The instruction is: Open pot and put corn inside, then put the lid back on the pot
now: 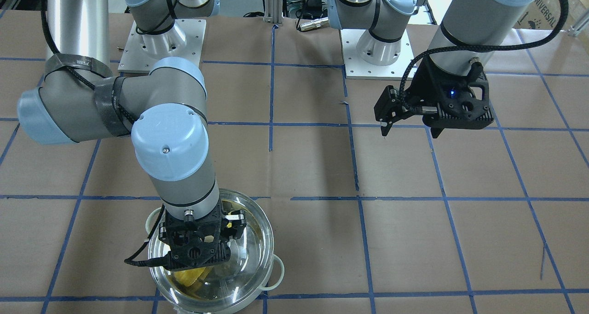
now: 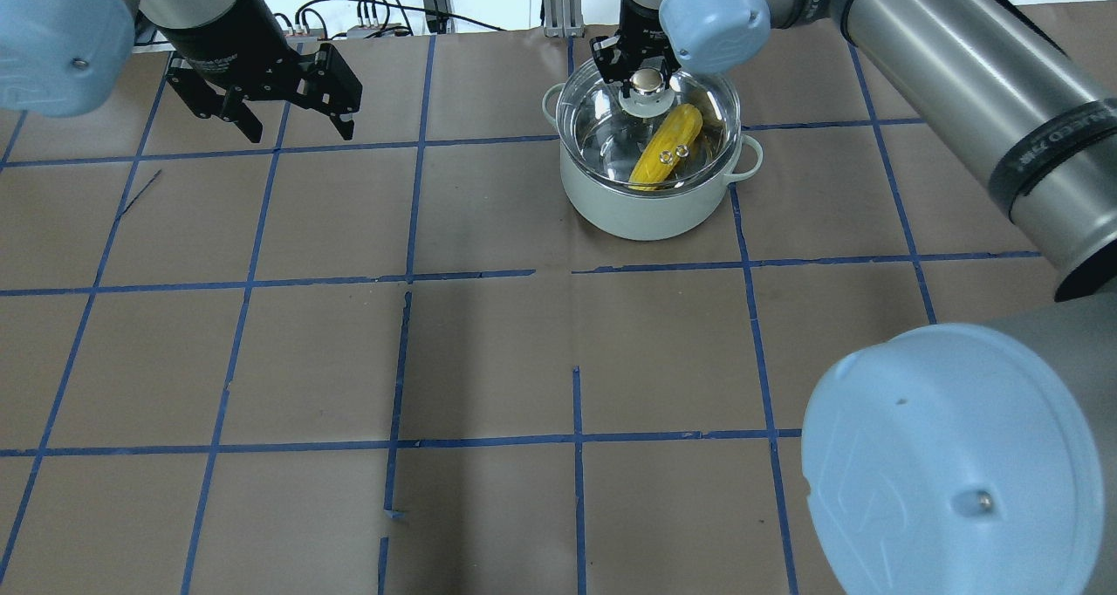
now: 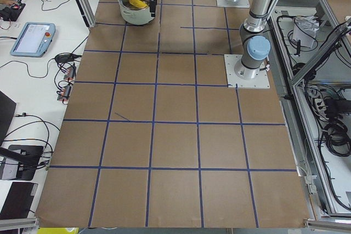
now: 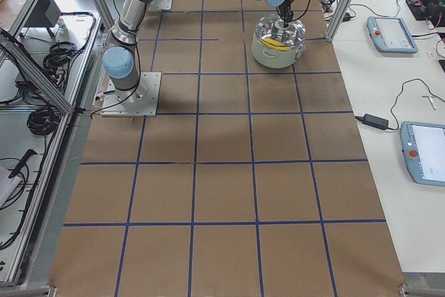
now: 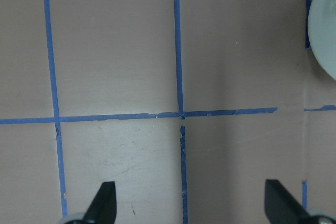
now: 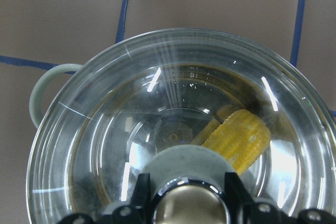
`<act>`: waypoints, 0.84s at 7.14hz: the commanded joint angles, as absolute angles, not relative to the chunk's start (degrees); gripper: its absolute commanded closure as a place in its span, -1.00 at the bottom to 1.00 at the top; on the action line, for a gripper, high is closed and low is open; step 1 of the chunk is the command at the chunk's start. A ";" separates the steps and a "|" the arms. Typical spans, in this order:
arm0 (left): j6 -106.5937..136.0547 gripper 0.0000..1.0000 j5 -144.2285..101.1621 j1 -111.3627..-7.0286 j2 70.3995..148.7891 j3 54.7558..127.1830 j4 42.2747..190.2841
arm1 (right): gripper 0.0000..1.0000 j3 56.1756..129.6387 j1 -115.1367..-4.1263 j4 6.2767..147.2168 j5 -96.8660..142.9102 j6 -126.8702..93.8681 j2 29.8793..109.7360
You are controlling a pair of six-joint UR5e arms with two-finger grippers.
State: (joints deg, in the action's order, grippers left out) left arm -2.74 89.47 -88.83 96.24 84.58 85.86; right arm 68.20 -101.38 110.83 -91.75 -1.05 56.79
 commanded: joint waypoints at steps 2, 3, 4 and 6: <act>-2.64 -1.00 89.47 -88.77 96.24 84.55 85.87 | 0.60 68.29 -100.99 110.83 -91.76 -0.97 56.69; -2.64 -1.00 89.47 -88.77 96.15 84.55 85.87 | 0.60 68.29 -100.90 110.83 -91.76 -0.88 56.69; -2.64 -1.00 89.47 -88.77 96.15 84.55 85.87 | 0.60 68.29 -100.99 110.83 -91.76 -0.88 56.69; -2.64 -1.00 89.38 -88.77 96.15 84.46 85.87 | 0.60 69.08 -100.99 110.92 -91.76 -0.97 56.78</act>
